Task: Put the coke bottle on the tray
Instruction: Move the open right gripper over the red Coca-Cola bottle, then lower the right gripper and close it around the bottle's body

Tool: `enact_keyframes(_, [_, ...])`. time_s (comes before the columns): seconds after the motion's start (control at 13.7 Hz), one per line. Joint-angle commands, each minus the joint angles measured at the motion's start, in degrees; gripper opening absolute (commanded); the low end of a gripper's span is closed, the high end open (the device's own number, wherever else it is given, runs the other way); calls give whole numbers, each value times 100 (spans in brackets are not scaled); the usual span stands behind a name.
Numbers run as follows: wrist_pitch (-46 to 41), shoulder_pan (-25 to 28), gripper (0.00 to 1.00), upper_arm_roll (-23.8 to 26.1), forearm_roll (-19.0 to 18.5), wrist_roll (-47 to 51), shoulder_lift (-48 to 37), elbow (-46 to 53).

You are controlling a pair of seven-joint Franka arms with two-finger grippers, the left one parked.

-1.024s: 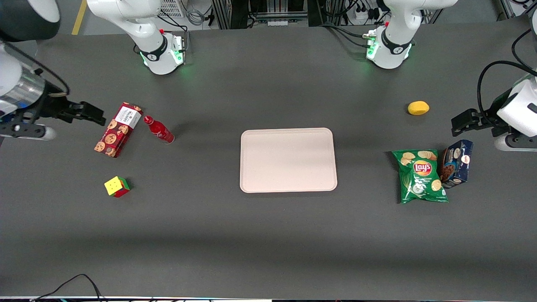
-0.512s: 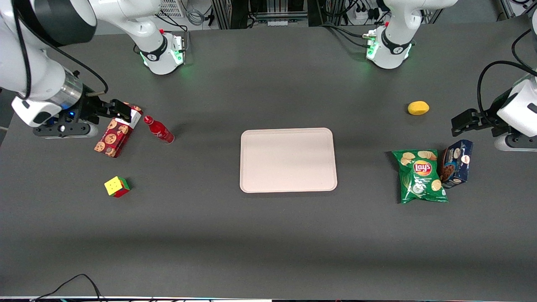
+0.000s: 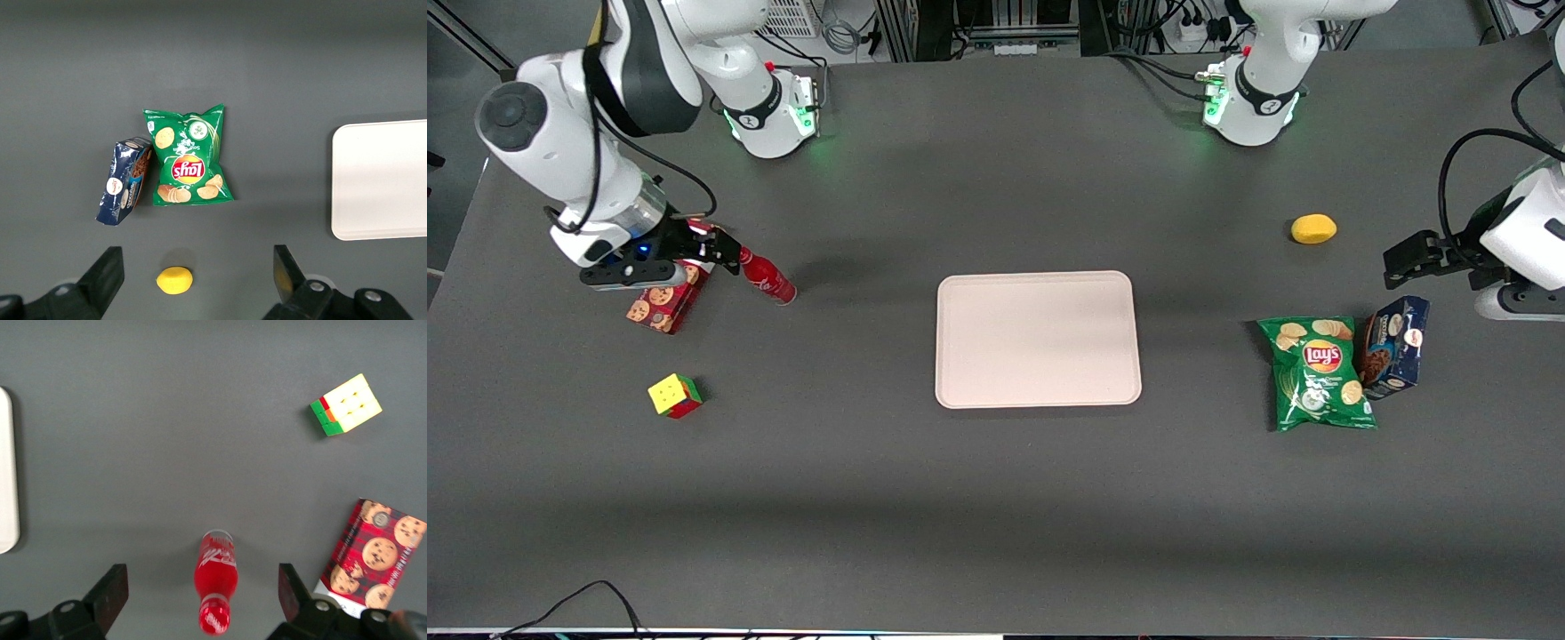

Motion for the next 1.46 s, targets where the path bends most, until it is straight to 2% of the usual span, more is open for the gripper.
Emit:
enact_keyframes(0.0, [1137, 17, 100, -57, 76, -221, -368, -1032])
enact_keyframes(0.29, [1743, 17, 100, -49, 94, -213, -350, -1515])
enact_keyframes(1.39, [1543, 35, 100, -13, 94, -160, -227, -1815])
